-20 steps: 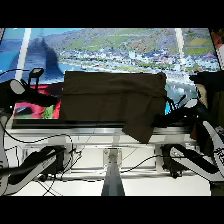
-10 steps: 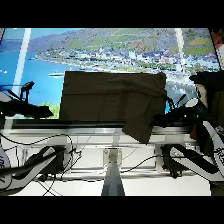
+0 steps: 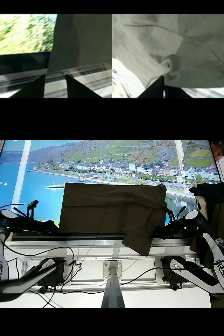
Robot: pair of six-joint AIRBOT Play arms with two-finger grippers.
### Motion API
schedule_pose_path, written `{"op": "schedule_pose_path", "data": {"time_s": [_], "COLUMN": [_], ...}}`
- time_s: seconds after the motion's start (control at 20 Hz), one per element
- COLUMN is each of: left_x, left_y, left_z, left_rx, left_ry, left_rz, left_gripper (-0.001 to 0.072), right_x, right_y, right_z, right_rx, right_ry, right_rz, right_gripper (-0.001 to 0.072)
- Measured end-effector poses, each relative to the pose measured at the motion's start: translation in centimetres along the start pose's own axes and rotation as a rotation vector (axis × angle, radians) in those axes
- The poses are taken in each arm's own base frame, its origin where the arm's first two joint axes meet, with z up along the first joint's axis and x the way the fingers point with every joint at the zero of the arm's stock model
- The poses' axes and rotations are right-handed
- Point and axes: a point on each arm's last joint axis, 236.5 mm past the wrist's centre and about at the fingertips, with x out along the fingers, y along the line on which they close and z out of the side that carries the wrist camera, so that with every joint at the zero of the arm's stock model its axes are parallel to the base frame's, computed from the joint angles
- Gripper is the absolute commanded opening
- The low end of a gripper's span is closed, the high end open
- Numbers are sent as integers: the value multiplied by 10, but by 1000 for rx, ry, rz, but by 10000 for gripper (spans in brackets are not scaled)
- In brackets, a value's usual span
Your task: Fold the clothes and pants, and hang the long-sleeved shirts on hangers.
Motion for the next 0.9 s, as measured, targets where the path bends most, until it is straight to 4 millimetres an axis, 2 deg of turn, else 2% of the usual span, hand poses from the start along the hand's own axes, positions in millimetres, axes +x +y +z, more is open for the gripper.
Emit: {"op": "schedule_pose_path", "data": {"time_s": [0.25, 0.3, 0.35, 0.6, 0.75, 0.9], "left_x": [22, 26, 28, 30, 17, -14], "left_y": [-7, -7, -6, -3, -1, -44], "left_z": [-4, -6, -6, -2, 18, 45], "left_rx": [-29, -34, -38, -25, 32, 111], "left_ry": [67, 83, 89, 98, 57, -5], "left_rz": [-104, -114, -117, -122, -108, -273], "left_gripper": [276, 189, 7, 12, 12, 12], "right_x": [0, 0, 0, -4, -20, -46], "right_y": [0, 0, 1, 8, 22, 44], "right_z": [-1, -1, -1, 3, 13, 33], "right_rx": [0, 0, 0, -10, -52, -107], "right_ry": [3, 4, 4, -3, -12, -57], "right_rz": [2, 2, 2, 25, 52, 92], "right_gripper": [15, 15, 15, 14, 14, 14]}}
